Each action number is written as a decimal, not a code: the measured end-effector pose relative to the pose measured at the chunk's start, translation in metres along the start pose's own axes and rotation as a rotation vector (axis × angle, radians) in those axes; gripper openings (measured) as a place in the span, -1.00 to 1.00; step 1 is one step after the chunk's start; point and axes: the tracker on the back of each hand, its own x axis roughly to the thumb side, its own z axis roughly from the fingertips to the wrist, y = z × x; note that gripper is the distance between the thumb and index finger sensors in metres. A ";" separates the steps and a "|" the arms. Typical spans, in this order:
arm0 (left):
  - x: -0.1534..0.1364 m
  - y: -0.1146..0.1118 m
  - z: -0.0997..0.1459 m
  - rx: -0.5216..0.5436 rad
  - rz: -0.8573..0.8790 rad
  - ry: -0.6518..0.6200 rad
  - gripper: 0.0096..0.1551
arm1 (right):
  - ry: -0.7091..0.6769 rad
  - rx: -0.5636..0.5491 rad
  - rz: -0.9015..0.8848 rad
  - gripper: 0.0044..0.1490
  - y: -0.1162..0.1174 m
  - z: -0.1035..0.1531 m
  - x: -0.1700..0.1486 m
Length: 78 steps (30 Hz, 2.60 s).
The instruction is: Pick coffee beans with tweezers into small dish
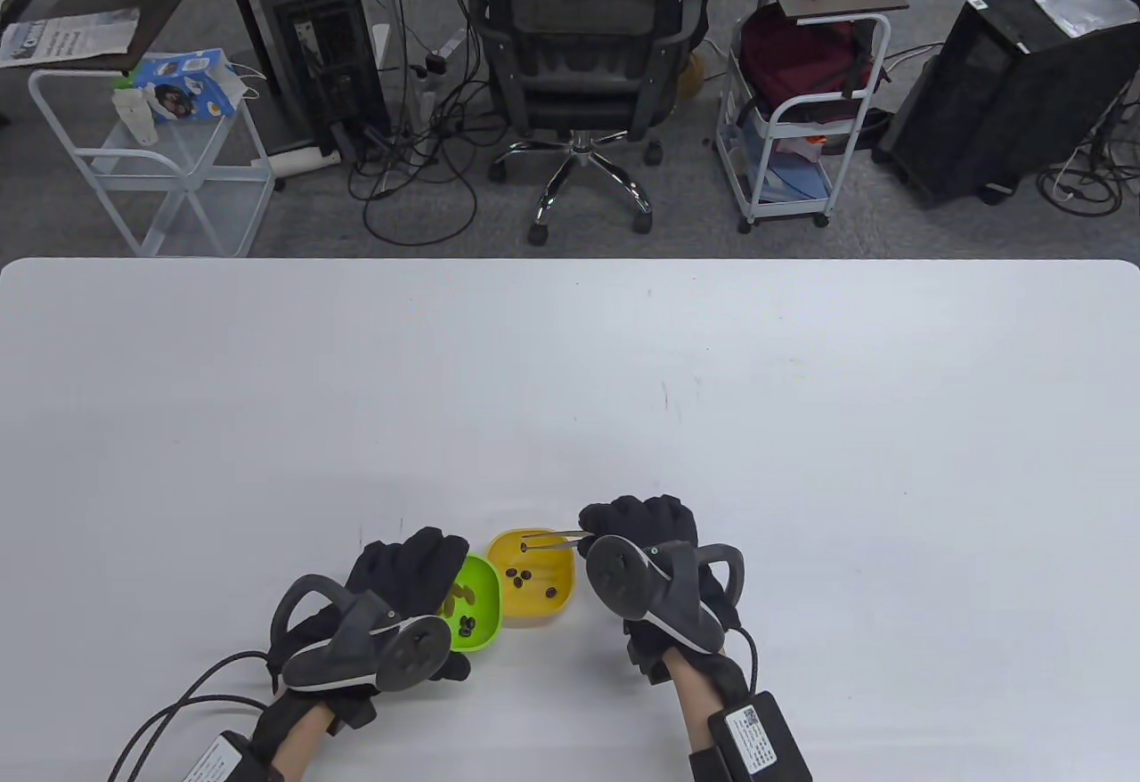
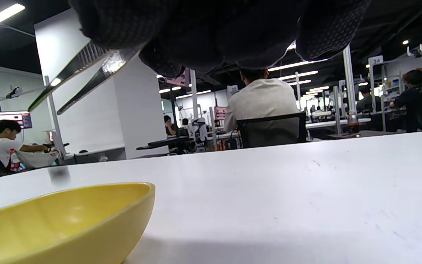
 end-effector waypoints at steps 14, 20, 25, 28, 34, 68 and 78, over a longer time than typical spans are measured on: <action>0.000 0.000 0.000 -0.003 -0.004 0.002 0.43 | -0.133 -0.042 0.021 -0.44 -0.008 0.007 0.029; -0.001 0.001 0.000 0.001 -0.006 0.004 0.43 | -0.205 -0.008 0.056 -0.44 0.001 0.011 0.044; -0.001 0.001 0.000 0.001 -0.011 0.003 0.43 | -0.246 0.021 0.102 -0.44 0.010 0.012 0.053; -0.001 0.001 0.001 0.002 -0.011 0.002 0.43 | -0.265 0.033 0.113 -0.45 0.014 0.013 0.058; -0.001 0.001 0.001 0.005 -0.010 0.003 0.43 | -0.296 0.053 0.141 -0.45 0.020 0.015 0.064; 0.000 0.000 0.000 -0.003 -0.009 -0.002 0.43 | -0.355 0.090 0.239 -0.49 0.026 0.018 0.079; 0.000 0.000 0.000 -0.007 -0.012 -0.001 0.43 | -0.336 0.084 0.241 -0.49 0.022 0.016 0.077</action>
